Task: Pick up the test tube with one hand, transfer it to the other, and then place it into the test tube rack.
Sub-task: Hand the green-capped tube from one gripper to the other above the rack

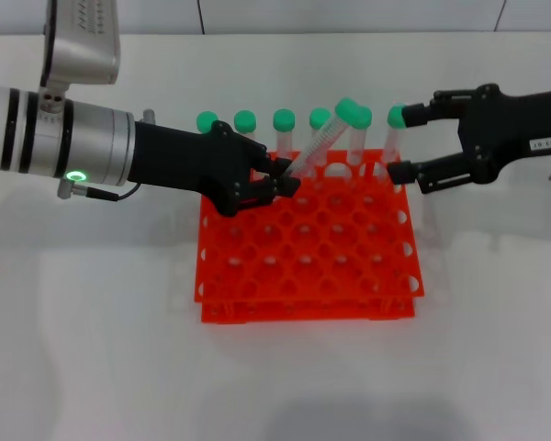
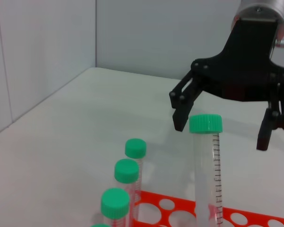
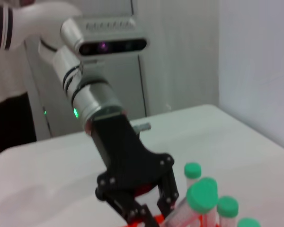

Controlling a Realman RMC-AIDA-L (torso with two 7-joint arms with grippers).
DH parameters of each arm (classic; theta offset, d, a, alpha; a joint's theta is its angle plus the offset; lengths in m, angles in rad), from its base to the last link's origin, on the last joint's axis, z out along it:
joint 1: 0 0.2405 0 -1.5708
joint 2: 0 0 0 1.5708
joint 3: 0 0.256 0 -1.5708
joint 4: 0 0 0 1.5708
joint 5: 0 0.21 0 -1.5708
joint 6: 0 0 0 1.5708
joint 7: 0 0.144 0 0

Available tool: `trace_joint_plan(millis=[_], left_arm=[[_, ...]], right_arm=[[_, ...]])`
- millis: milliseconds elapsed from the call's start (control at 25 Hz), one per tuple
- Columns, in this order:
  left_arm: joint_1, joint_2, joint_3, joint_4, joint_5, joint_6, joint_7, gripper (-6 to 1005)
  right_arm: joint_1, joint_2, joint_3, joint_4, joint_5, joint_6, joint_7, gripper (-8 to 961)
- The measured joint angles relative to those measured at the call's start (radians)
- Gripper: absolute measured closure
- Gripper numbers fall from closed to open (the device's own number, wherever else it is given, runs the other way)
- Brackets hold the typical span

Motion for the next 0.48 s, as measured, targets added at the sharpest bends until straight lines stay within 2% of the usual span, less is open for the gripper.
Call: trace_joint_plan(millis=[240, 480], left_arm=[[-0.001, 0.002, -0.004, 0.006, -0.008, -0.003, -0.001, 751], [-0.002, 0.002, -0.004, 0.009, -0.009, -0.007, 0.003, 748]], right_arm=[[0.004, 0.003, 0.003, 0.032, 0.09, 0.032, 0.035, 84], [0.017, 0.003, 0.004, 0.135, 0.198, 0.084, 0.036, 84]])
